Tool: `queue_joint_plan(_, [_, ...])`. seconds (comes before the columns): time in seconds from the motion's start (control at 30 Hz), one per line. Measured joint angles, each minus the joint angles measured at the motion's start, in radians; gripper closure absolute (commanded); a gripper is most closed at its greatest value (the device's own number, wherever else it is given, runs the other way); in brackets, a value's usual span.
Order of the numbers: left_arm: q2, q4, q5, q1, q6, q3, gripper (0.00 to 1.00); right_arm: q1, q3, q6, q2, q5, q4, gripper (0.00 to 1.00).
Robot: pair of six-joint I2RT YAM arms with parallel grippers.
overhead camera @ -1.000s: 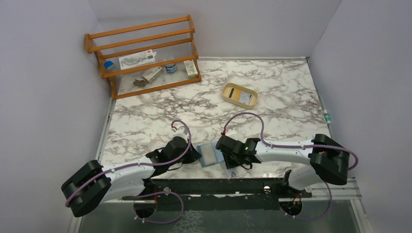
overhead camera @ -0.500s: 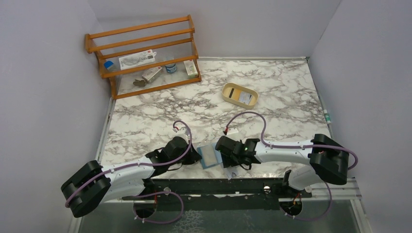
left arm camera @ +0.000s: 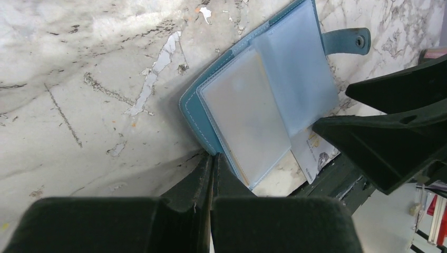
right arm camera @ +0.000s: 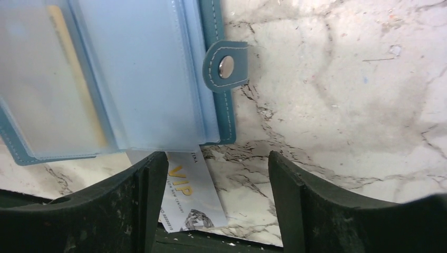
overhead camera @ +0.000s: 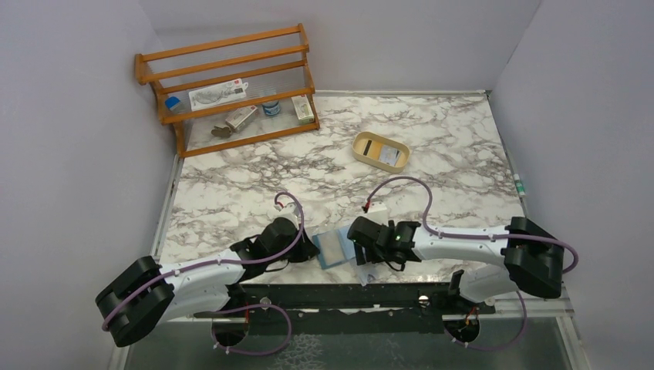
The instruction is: Take the credit cards out of the card holder
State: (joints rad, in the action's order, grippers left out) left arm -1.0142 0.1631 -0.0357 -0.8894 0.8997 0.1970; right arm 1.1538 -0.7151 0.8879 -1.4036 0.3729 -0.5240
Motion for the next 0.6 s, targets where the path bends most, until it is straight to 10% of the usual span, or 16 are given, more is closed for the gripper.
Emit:
queue_joint_plan(0.33, [0.002, -0.020, 0.000, 0.000, 0.000, -0.005, 1.00, 0.076, -0.010, -0.076, 0.100, 0.009, -0.039, 0.19])
queue_joint_plan(0.6, [0.001, -0.034, 0.002, 0.000, -0.002, -0.003, 1.00, 0.229, -0.060, 0.088, 0.043, 0.026, -0.218, 0.39])
